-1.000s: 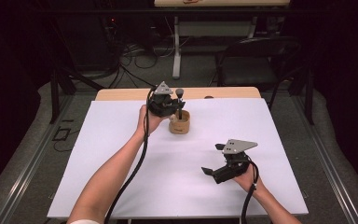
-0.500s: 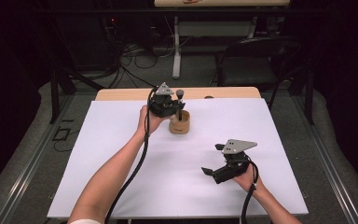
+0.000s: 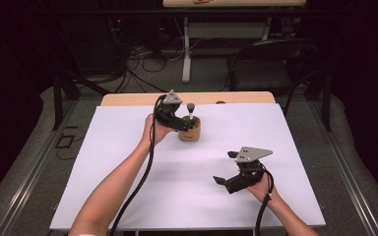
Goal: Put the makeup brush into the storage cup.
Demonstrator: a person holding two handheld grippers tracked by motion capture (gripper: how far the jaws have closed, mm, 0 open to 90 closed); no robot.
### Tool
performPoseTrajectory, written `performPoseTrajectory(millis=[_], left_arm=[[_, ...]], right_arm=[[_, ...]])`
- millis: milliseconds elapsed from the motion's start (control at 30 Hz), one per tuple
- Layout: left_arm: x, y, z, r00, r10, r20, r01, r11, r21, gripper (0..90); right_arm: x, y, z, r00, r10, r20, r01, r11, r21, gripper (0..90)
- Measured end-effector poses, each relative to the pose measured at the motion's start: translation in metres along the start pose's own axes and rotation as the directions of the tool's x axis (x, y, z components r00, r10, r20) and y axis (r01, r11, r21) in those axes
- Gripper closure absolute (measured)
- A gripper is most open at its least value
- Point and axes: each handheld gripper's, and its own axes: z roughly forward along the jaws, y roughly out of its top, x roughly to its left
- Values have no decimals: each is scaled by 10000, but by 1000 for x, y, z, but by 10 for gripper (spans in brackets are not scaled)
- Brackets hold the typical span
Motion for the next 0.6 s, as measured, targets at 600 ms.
performPoseTrajectory(millis=[600], left_arm=[[-17, -26, -49, 9989, 398, 232, -383, 9974, -607, 0]], right_arm=[[-5, 2, -7, 9997, 137, 193, -133, 9996, -246, 0]])
